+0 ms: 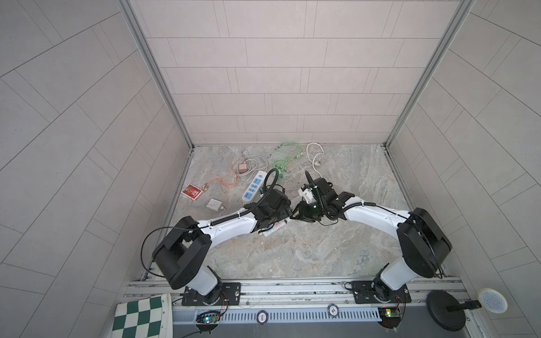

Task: Insert plugs into power strip
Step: Pick up the plug from the socket.

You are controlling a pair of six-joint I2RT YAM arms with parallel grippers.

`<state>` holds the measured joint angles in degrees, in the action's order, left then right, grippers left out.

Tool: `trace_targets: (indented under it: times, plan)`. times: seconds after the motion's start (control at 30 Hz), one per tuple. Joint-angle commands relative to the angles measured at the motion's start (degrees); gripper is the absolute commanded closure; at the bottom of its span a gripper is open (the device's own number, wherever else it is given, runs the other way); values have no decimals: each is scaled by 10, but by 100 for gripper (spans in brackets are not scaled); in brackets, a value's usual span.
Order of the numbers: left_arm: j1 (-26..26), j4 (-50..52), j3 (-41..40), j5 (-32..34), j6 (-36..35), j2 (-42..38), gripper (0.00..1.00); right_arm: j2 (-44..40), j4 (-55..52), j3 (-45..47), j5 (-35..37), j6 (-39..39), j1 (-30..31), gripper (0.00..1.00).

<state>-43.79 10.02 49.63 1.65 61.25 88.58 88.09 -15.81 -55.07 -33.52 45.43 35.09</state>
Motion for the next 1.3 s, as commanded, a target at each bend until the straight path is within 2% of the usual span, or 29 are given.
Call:
trace_targets:
  times: [0.0, 0.3, 0.6, 1.03, 1.27]
  plan:
    - [-2, 43, 16, -8, 11, 19, 10, -45, -48, 11, 43, -28, -11, 65]
    - [-12, 56, 33, 3, 40, 62, 14, -115, -90, 50, 37, -71, -59, 65]
    - [-15, 146, 81, 16, 30, 106, 19, -172, -100, 70, 14, -89, -98, 65]
    - [-15, 178, 68, 14, 25, 127, 38, -239, -99, 95, -4, -100, -150, 65]
    - [-15, 204, 75, 52, -32, 100, 52, -253, -99, 95, -22, -117, -158, 65]
